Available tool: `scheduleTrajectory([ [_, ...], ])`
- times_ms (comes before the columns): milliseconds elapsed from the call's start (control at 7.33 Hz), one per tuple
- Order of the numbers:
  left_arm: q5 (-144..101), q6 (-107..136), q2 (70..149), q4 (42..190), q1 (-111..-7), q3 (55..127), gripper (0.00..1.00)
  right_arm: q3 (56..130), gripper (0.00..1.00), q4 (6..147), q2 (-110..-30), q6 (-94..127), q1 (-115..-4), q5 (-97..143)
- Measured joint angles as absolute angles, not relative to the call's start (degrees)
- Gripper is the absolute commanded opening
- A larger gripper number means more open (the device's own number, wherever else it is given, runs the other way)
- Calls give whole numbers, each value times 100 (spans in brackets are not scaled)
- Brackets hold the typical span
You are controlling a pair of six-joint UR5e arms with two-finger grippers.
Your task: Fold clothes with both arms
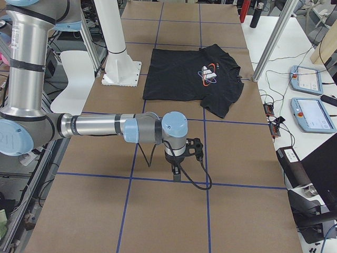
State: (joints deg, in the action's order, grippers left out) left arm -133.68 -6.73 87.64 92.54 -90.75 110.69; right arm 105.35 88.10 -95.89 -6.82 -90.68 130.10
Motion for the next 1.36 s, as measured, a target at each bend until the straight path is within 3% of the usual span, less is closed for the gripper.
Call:
scheduleTrajectory([
  [682,-13403,-327,9293,11555,-9050,10316,100,10178,100,8588,-8582,-44,-8536,13315],
  [1364,-13413,147,9277,12317,-8762,10235,100,9421,100,8154,-7118,2351,-7048,13081],
])
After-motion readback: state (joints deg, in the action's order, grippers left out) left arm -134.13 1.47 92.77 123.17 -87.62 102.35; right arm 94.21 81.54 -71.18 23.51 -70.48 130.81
